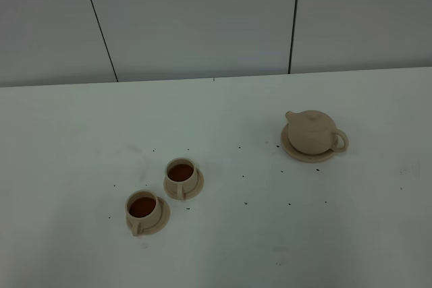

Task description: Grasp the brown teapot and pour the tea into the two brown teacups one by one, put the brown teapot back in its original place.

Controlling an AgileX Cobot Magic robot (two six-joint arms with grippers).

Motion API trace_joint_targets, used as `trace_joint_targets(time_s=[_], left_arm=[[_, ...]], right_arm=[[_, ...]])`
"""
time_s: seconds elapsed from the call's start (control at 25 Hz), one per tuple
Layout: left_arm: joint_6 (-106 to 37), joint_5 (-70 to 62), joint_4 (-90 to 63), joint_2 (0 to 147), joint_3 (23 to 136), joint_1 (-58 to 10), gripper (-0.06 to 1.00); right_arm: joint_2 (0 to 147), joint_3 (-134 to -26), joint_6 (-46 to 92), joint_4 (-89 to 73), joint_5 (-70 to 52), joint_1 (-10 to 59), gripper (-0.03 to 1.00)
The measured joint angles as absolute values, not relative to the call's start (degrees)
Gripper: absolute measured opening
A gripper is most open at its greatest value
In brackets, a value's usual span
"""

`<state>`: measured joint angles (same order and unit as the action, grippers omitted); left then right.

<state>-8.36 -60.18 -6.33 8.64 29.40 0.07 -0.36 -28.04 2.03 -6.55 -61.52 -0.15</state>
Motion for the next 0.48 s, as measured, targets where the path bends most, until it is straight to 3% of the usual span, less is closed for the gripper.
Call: trace_joint_targets(time_s=[0.48], left_arm=[[-8.4, -60.2, -6.3, 8.6, 29.4, 0.1, 0.23]], right_arm=[[-0.4, -28.0, 2.0, -6.5, -61.5, -0.1, 0.32]])
